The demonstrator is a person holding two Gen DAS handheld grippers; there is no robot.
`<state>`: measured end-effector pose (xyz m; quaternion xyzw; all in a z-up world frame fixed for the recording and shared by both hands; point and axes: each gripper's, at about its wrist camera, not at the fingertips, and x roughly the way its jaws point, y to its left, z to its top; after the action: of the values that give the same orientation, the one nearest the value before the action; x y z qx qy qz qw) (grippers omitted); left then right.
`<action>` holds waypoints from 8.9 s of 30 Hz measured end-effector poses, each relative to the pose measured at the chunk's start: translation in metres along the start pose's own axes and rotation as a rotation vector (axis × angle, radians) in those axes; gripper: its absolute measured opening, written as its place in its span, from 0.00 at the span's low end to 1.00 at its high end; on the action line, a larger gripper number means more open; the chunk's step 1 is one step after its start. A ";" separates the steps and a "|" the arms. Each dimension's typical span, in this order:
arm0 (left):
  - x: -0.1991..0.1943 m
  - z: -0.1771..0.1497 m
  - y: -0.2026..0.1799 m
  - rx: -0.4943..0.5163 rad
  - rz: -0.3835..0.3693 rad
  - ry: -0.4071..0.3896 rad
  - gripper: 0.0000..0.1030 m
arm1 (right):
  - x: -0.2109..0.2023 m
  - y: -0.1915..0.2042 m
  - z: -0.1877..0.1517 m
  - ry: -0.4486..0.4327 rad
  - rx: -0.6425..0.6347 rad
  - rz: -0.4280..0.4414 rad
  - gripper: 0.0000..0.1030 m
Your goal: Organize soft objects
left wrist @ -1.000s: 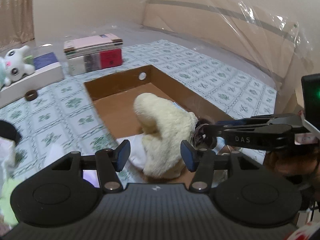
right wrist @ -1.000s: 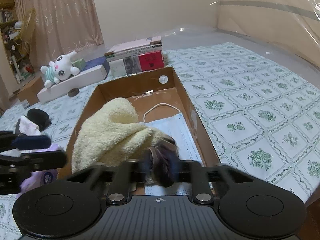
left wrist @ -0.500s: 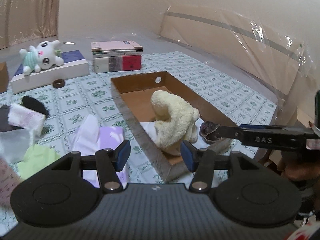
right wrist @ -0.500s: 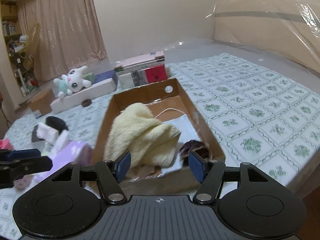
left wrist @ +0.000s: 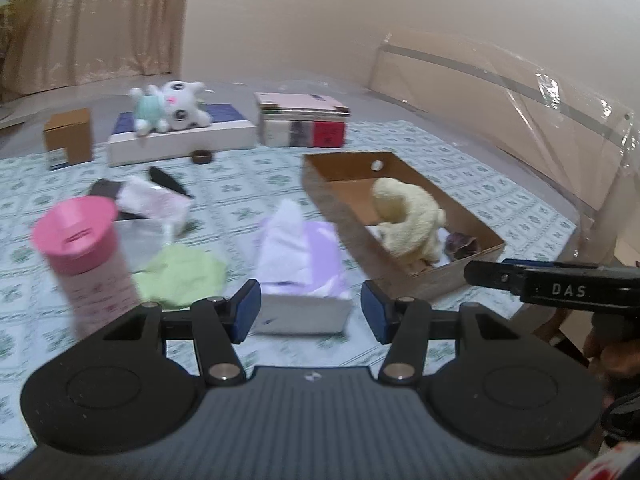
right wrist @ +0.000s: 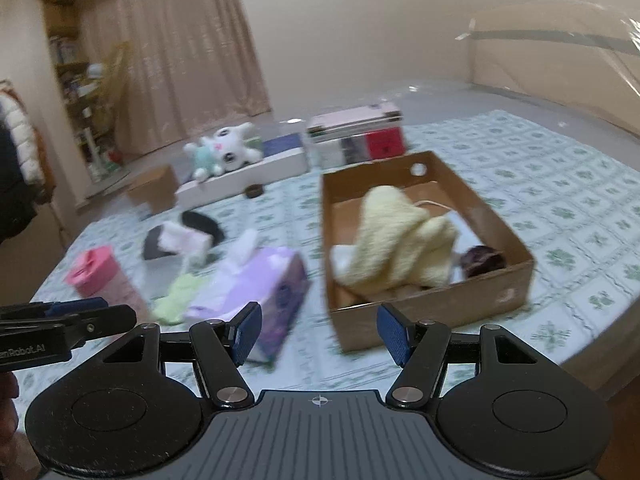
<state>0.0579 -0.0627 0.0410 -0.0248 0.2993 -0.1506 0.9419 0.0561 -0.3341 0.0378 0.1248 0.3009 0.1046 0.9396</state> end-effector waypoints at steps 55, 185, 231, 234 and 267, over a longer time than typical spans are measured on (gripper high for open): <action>-0.041 -0.009 0.239 0.162 0.200 0.046 0.67 | 0.138 0.156 0.024 0.157 -0.566 0.260 0.81; -0.050 -0.036 0.054 -0.216 -0.090 0.110 0.00 | 0.002 0.024 -0.004 0.153 -0.051 0.134 0.06; 0.302 0.119 -0.068 -0.036 -0.128 0.244 0.00 | 0.161 -0.159 0.123 0.142 -0.105 -0.070 0.06; 0.311 0.118 -0.070 -0.015 -0.097 0.256 0.13 | 0.174 -0.160 0.125 0.152 -0.109 -0.065 0.06; 0.270 0.121 -0.043 -0.057 -0.092 0.161 0.22 | 0.196 -0.156 0.133 0.092 -0.090 -0.034 0.59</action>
<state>0.3248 -0.1894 -0.0046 -0.0533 0.3769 -0.1865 0.9057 0.3101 -0.4516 -0.0092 0.0725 0.3408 0.1078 0.9311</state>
